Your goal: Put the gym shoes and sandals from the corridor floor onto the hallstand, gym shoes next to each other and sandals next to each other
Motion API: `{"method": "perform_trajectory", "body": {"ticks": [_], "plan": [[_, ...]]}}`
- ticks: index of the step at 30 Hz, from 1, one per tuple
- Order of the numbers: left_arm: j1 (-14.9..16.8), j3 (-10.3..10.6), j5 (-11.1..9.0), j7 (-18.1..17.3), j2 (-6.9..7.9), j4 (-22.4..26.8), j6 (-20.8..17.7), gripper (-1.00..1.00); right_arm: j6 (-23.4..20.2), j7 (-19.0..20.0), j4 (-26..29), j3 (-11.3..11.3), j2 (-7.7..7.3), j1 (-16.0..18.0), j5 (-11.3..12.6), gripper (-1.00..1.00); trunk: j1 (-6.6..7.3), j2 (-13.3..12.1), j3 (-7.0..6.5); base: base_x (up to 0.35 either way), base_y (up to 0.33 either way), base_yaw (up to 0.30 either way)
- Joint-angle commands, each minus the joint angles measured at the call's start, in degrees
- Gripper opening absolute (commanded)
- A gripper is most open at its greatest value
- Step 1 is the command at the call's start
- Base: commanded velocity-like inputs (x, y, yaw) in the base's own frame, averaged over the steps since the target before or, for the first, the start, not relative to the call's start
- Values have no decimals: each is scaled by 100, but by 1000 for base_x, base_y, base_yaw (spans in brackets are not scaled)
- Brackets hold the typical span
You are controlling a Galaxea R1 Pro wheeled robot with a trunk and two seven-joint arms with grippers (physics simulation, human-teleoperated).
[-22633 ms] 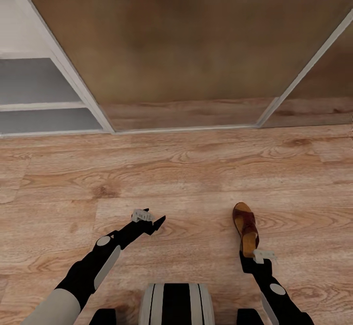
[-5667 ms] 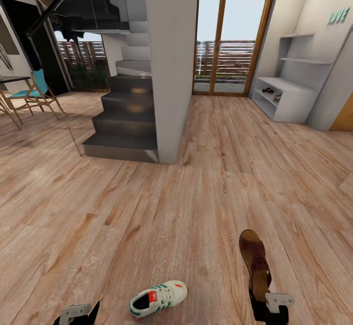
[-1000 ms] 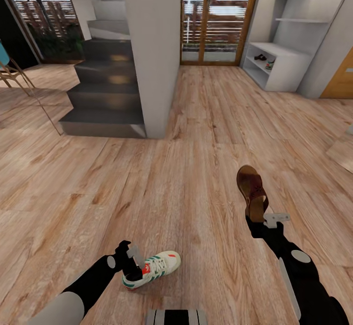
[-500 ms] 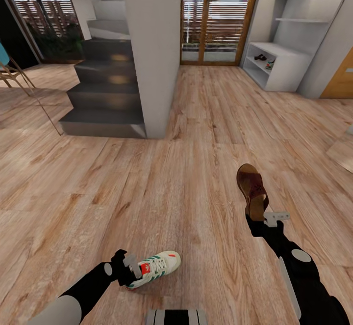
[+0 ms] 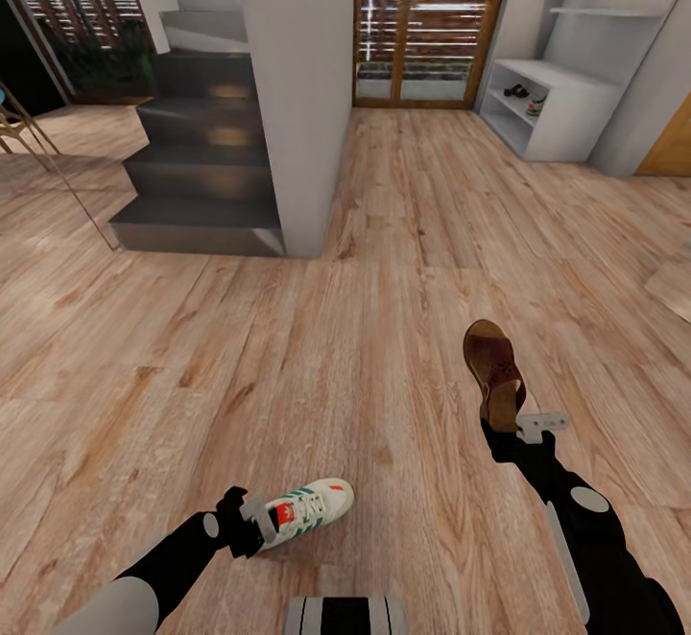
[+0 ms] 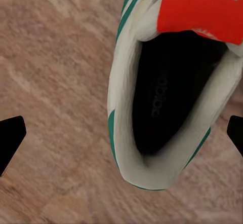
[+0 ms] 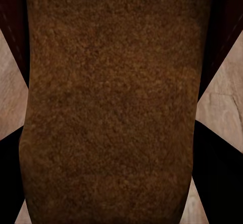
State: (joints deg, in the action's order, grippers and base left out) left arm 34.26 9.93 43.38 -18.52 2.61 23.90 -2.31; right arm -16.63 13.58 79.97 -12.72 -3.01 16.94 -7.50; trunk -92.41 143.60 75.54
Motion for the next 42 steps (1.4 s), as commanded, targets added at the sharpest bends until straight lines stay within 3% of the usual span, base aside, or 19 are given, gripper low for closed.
{"method": "perform_trajectory", "body": {"ticks": [1,9,12,13,17,23,28,42], "plan": [[0,13,32,-19,3,22,-26,100,-24,48,9,-11,2,3,-59,-100,1,2,5,0,0,0],[38,17,48,-3,-15,89,-278,100,-24,48,8,-9,2,3,-59,-100,-14,10,153,0,0,0],[50,59,185,-2,-26,118,-400,100,-24,48,7,-10,2,3,-59,-100,-14,10,171,0,0,0],[58,74,359,-2,-49,126,-442,100,-24,48,3,-11,3,3,-59,-100,-14,10,174,0,0,0],[61,79,474,-2,-73,132,-468,100,-24,48,5,-11,3,3,-59,-100,-14,10,179,0,0,0],[68,81,521,0,-90,139,-479,100,-24,48,3,-11,2,3,-59,-100,-14,10,181,0,0,0],[77,79,530,6,-101,147,-481,100,-24,48,4,-11,2,3,-59,-100,-27,16,307,0,0,0],[80,79,531,7,-120,251,-487,100,-24,48,7,-11,2,3,-59,-100,-32,19,390,0,0,0]]}}
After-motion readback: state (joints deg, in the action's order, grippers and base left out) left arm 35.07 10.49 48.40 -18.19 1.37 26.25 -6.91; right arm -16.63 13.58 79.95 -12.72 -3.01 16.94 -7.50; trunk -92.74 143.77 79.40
